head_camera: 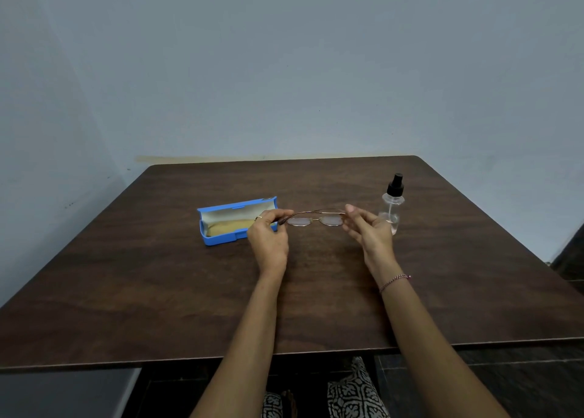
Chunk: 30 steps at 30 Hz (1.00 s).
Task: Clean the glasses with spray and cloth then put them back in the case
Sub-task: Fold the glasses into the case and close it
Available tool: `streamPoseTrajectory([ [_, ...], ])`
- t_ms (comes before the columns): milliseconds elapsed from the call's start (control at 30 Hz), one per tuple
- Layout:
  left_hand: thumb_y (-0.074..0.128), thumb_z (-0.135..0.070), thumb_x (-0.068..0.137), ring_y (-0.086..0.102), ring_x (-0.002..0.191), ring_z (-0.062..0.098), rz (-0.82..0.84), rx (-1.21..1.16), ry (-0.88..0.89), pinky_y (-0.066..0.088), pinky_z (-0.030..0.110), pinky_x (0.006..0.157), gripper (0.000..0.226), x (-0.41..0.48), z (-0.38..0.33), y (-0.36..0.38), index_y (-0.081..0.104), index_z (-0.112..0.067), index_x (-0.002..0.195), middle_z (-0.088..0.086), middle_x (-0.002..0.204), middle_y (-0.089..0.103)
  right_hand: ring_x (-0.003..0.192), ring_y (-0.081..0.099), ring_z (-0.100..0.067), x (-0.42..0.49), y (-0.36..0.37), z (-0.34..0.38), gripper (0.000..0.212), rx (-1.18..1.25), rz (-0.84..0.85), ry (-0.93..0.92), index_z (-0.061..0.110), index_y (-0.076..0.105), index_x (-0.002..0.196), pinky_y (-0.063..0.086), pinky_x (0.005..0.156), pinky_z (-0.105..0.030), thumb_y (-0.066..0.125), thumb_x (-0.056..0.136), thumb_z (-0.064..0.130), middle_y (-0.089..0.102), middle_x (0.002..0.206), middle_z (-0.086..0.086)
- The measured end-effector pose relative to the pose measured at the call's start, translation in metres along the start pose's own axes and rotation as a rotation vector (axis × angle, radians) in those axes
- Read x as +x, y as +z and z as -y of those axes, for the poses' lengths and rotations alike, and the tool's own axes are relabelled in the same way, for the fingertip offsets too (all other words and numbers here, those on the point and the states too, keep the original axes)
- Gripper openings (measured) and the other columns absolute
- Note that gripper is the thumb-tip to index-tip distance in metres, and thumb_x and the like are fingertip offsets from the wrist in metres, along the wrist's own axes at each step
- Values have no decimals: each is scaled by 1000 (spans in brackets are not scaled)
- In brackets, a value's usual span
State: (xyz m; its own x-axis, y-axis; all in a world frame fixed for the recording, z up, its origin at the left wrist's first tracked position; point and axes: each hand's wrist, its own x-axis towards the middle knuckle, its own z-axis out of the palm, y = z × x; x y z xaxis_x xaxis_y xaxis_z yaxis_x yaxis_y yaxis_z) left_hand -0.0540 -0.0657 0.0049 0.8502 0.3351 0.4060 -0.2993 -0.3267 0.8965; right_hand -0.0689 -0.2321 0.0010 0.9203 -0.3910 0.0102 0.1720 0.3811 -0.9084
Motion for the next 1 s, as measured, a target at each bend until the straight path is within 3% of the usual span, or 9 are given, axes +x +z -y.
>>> streamPoseTrajectory([
  [267,61,11,81,66,84,5,50,-175,-201,58,26,74,35,4,1,-7,71,-18,98,-6,86,69,80,69,-8,-1,2,-1,16,-1,28,-41,-2,66,100,56,73,-18,63,84,-1,68,94,-6],
  [400,46,3,94,68,91,16,45,-304,-318,57,28,80,28,10,3,-22,68,-13,88,5,93,70,83,69,-11,-3,9,-4,22,17,42,-36,-6,63,106,56,71,-17,63,84,-3,68,95,-8],
  [467,52,-6,93,68,90,15,52,-333,-371,56,27,77,18,13,6,-30,69,-13,90,6,93,71,79,69,-8,-4,16,-8,22,0,53,-40,-5,64,105,56,71,-16,64,84,-2,68,93,-7],
  [500,59,-11,90,68,88,14,56,-327,-377,56,27,74,10,15,8,-35,69,-13,93,5,91,72,79,69,-8,-5,21,-10,21,-13,55,-40,-5,64,105,56,71,-17,64,84,-2,69,92,-6],
  [600,75,-16,78,69,84,12,68,-214,-339,57,33,77,22,24,15,-48,68,-16,98,-1,85,72,80,68,-9,-6,38,-18,22,-49,65,-45,-3,65,106,56,73,-17,64,84,-3,69,89,-3],
  [733,79,-9,72,68,83,11,-49,-93,-353,57,34,82,21,37,18,-66,70,-17,89,-2,84,71,81,69,-10,-5,67,-27,19,-149,102,-48,3,68,102,56,73,-19,64,84,-3,71,88,-6],
  [867,78,-7,72,65,83,10,-142,30,-327,54,26,81,21,47,19,-84,71,-16,90,-2,90,71,90,69,-14,2,96,-38,16,-409,106,-89,15,71,92,57,82,-33,69,82,3,72,93,-3],
  [933,76,-5,74,63,82,8,-172,57,-325,52,22,76,22,51,20,-90,71,-17,91,-4,88,68,88,68,-11,2,108,-41,14,-511,118,-137,12,71,94,57,82,-28,68,83,4,72,94,-3],
  [1000,75,-3,75,62,81,7,-192,80,-311,50,20,74,21,54,22,-93,71,-18,90,-5,87,66,82,65,-7,1,117,-41,13,-588,122,-196,7,70,96,52,74,-10,65,85,2,71,93,-2],
])
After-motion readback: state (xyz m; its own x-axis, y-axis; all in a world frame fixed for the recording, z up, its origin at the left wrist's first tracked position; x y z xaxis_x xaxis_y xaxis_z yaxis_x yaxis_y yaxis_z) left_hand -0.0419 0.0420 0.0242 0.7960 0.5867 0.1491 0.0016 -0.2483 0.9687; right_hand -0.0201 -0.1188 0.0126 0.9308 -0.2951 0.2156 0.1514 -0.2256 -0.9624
